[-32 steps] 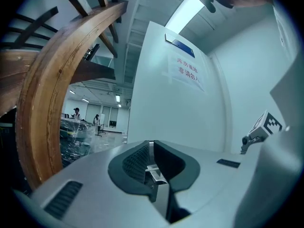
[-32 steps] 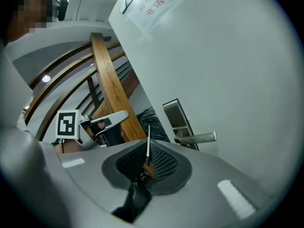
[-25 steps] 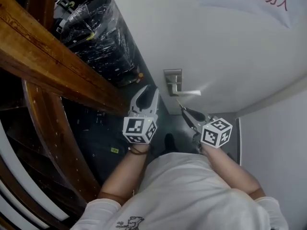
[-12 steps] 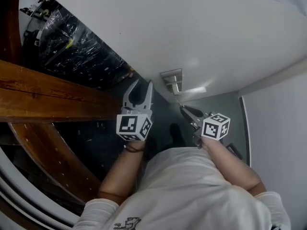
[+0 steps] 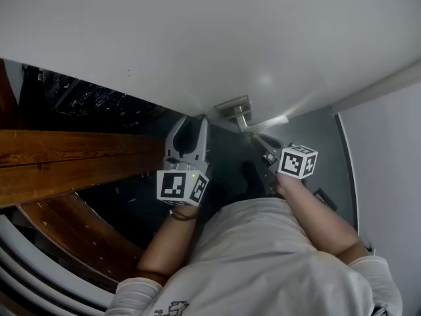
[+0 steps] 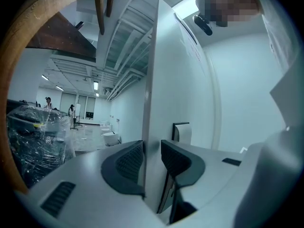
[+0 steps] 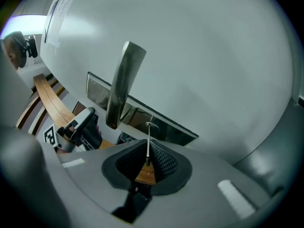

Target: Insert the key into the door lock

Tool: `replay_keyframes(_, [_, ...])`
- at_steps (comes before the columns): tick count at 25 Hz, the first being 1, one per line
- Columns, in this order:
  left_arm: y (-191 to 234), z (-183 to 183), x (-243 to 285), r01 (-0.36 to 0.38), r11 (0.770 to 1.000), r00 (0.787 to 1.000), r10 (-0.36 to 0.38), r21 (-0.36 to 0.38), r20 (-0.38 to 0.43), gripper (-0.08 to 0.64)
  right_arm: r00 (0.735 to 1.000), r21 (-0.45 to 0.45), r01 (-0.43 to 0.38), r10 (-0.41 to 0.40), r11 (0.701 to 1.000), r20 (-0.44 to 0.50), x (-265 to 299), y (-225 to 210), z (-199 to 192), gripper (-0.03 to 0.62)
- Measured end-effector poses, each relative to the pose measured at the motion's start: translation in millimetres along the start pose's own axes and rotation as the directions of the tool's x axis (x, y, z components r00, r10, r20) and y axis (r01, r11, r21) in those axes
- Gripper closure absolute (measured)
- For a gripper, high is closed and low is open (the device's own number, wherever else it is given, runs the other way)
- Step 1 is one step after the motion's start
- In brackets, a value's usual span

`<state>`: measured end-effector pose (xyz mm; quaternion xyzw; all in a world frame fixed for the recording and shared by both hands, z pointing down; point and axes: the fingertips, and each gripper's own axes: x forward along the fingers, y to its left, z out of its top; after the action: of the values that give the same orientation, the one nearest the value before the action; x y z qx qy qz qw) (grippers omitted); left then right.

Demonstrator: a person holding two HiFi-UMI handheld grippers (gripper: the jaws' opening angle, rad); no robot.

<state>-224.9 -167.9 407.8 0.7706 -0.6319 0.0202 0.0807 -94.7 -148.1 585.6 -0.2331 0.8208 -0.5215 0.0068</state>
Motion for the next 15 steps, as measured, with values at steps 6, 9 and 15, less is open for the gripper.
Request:
replay_keyframes(6, [1.1,-0.3,1.0,0.018,1.0,1.0,-0.017,0.021,-0.022,0.446,1.0,0.044,-0.012,0.011,0.999,0.026,1.8,-1.9,-0.8,0.568])
replay_keyframes(9, [1.7,-0.1,1.0,0.02,1.0,0.999,-0.019,0.021,-0.025,0.446,1.0,0.049,-0.021,0.019,0.999,0.024,3.0,2.6,-0.1,0.568])
replay_keyframes(15, [0.3,-0.6,0.7,0.036,0.999,0.999,-0.035,0.016,-0.036,0.446,0.999,0.115,-0.033,0.028,0.993,0.042,6.0,1.3,-0.6,0.568])
